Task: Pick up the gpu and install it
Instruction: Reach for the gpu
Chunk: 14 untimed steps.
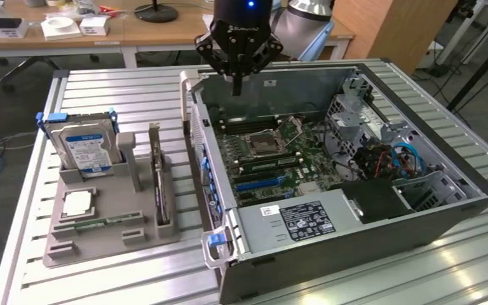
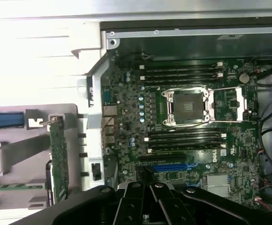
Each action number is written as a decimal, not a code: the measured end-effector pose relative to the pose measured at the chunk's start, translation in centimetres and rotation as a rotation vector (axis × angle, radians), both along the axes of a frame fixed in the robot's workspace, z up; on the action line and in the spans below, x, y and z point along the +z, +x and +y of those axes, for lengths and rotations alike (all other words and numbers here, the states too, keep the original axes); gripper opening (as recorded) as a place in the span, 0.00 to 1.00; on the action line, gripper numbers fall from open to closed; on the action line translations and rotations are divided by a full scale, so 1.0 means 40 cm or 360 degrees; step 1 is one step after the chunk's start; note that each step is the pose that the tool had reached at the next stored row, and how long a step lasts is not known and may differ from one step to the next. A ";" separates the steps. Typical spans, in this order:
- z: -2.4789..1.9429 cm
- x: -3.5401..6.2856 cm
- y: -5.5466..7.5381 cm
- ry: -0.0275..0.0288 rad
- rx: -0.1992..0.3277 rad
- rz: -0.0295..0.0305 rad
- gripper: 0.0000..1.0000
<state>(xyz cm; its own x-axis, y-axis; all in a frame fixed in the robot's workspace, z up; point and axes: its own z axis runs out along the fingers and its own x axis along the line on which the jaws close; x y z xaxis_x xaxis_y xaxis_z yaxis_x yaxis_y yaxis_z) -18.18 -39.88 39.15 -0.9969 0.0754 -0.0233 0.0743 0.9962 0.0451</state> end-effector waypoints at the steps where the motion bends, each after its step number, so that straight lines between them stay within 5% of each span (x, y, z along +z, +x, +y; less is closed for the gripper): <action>1: 0.000 0.000 -0.008 -0.00001 0.0000 0.00000 0.10; 14: 0.000 -0.007 -0.106 -0.00023 0.0000 0.00028 0.10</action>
